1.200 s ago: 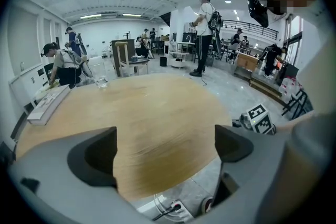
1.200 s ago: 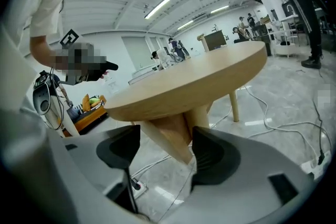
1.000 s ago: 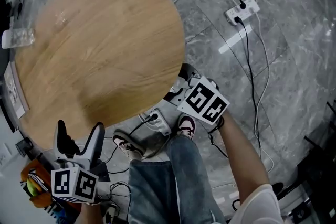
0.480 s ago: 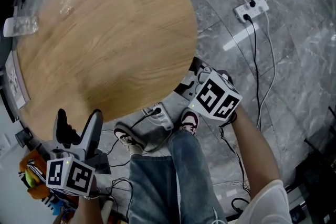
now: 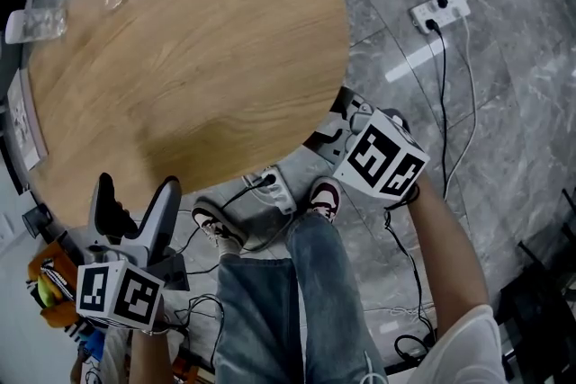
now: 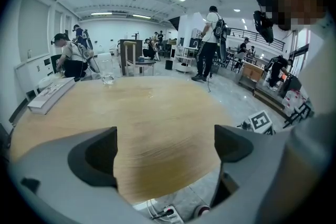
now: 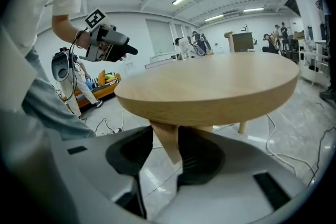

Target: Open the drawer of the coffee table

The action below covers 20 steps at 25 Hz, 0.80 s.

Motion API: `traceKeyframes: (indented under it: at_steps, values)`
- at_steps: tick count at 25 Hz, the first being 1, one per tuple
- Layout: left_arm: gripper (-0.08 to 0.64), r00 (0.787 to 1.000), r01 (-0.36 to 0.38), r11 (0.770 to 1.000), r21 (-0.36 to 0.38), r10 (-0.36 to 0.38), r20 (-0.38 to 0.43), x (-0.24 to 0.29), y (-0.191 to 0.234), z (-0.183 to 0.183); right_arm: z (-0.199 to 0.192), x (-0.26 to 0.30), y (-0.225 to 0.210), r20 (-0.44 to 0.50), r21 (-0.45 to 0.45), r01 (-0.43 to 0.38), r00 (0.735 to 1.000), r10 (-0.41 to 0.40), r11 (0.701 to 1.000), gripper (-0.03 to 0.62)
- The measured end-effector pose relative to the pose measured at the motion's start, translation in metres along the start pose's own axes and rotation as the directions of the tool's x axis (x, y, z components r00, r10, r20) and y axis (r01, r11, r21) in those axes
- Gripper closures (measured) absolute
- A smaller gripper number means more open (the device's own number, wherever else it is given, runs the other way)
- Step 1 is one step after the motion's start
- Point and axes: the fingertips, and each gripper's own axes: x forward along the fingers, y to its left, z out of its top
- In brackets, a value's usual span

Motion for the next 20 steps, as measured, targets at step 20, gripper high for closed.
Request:
traceKeyframes:
  at_steps: [20]
  values:
    - [-0.014, 1.000, -0.013, 1.000, -0.023, 0.012, -0.014, 0.001, 0.009, -0.011, 0.000, -0.004, 0.003, -0.015, -0.097, -0.022, 1.000, 0.021, 0.995, 0.464]
